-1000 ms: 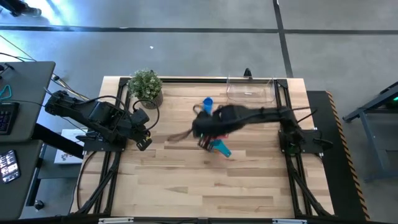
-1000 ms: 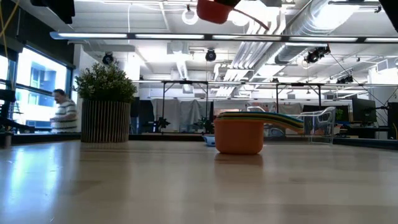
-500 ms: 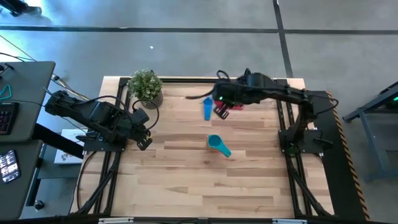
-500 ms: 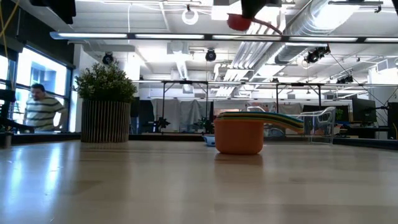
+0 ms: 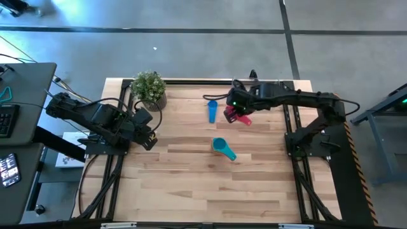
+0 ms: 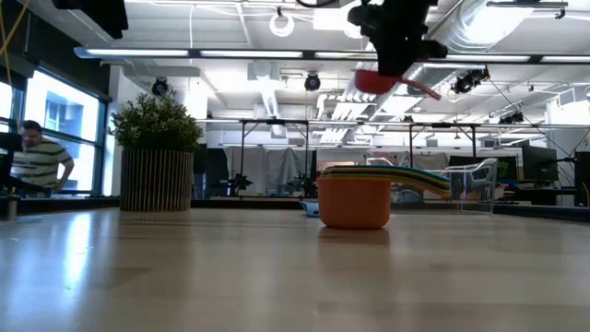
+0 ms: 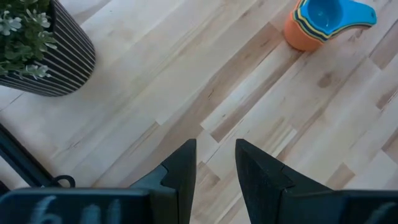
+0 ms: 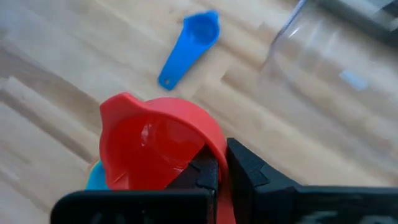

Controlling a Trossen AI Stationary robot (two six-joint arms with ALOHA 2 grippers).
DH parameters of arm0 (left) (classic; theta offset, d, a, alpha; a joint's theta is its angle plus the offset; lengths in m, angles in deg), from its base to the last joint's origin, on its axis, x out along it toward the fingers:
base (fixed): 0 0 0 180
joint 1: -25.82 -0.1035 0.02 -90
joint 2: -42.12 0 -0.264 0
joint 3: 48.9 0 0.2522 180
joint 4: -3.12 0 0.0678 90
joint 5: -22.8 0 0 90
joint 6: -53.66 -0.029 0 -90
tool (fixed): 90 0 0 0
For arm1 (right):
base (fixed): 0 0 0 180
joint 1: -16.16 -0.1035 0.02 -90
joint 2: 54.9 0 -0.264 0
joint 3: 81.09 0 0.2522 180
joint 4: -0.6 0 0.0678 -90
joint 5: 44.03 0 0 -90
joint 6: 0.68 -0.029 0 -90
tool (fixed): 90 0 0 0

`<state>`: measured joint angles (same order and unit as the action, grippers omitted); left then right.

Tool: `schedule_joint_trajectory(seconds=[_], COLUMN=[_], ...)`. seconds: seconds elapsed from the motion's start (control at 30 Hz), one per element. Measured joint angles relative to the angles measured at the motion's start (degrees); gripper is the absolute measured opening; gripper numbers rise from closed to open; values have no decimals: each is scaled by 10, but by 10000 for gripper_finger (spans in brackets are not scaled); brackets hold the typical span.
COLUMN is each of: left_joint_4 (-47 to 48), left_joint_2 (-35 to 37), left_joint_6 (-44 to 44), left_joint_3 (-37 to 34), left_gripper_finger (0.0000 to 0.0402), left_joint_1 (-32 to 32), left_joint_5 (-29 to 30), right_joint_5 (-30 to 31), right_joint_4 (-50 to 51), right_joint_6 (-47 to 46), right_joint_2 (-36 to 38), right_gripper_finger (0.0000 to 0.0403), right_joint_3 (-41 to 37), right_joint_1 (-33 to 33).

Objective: Nest measuring cups in basket
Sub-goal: Stack the red measuring cup on top of the light blue measuring cup

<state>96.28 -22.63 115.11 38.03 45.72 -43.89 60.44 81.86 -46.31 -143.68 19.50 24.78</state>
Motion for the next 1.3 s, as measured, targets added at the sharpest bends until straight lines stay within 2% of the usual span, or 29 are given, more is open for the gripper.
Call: schedule_joint_trajectory(seconds=[0.23,0.53,0.77,1.3], left_joint_4=[0,1,0,-4], left_joint_2=[0,0,0,0], left_joint_6=[0,-2,-31,-30], left_joint_3=[0,0,0,0], left_gripper_finger=[104,104,104,104], left_joint_1=[0,0,0,0], left_joint_5=[1,1,1,1], right_joint_5=[-61,-77,-120,-168], right_joint_4=[-92,-163,-206,-208], right_joint_6=[-87,-200,-214,-214], right_joint_2=[1,-11,-53,-120], right_gripper_finger=[5,5,5,5], right_joint_3=[-75,-108,-108,-108], right_joint_1=[-16,-67,-87,-98])
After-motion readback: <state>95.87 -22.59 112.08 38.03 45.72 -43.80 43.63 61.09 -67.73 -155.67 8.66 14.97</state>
